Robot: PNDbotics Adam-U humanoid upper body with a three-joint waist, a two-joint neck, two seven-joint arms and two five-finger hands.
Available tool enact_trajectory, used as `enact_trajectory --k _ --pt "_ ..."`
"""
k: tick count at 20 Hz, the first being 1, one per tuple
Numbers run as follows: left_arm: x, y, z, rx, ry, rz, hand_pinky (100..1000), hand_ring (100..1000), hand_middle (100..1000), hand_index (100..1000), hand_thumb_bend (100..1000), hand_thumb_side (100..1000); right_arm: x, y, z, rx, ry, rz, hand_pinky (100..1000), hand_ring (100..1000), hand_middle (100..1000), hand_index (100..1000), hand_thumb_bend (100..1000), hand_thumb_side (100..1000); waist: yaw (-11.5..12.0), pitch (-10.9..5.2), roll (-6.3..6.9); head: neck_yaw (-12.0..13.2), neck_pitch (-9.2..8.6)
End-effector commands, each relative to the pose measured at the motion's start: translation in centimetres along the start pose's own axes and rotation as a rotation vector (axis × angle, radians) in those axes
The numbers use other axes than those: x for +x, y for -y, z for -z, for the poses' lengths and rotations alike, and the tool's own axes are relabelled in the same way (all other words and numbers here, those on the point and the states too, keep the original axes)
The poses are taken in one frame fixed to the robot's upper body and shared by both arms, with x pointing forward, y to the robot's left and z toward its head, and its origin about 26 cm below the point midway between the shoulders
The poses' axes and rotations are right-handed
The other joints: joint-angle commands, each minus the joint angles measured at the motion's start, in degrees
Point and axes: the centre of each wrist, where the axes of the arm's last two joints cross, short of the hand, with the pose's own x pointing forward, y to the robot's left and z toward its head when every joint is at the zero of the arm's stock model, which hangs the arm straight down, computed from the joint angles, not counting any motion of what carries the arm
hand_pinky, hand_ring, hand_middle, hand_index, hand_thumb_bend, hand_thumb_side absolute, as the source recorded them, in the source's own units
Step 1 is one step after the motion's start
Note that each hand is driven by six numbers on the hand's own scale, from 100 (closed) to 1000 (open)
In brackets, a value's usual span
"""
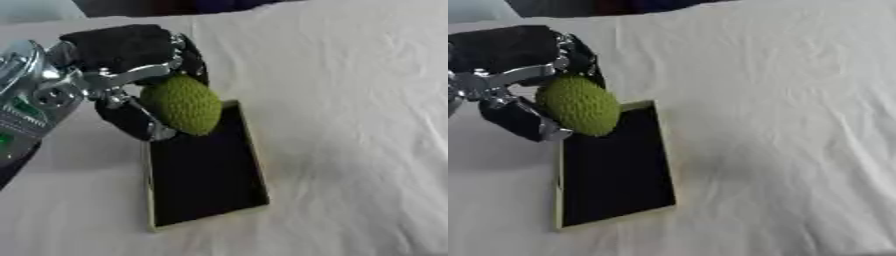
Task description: Pick up objects on the table and place them in the box.
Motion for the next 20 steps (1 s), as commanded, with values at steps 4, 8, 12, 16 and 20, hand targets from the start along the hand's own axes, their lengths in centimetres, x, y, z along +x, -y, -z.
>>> enact_trajectory --k 4,8,12,16,20 --pt "1.0 -0.5 -0.6 -0.023 0.053 -0.01 399 457 487 669 337 118 0.7 0.1 0.5 0.013 0.021 -0.016 872 695 616 824 100 636 0.1 -1.21 -0.4 -0.21 0.48" --pt "1.2 0.2 -0.4 -0.056 0.057 -0.003 431 468 494 675 368 119 0.7 0.1 0.5 0.014 0.022 -0.013 872 695 617 824 100 635 0.12 -1.23 -0.41 -0.17 0.56" --pt "1.4 0.9 -0.1 -0.095 0.042 0.006 449 478 504 680 398 113 0.7 0.1 0.6 0.01 0.024 -0.008 872 695 617 824 100 633 -0.02 -1.37 -0.37 -0.11 0.34" --pt "1.7 1.5 0.1 -0.125 0.038 -0.008 474 491 514 690 436 100 0.6 0.0 0.6 0.005 0.026 0.002 872 694 617 823 100 627 -0.27 -1.73 -0.25 0.54 0.61" --pt "1.9 2.2 0.3 -0.165 0.062 -0.022 621 599 611 769 510 100 0.7 0.1 0.5 -0.005 0.028 0.003 871 694 617 823 100 622 -0.69 -2.0 -0.11 1.37 0.98"
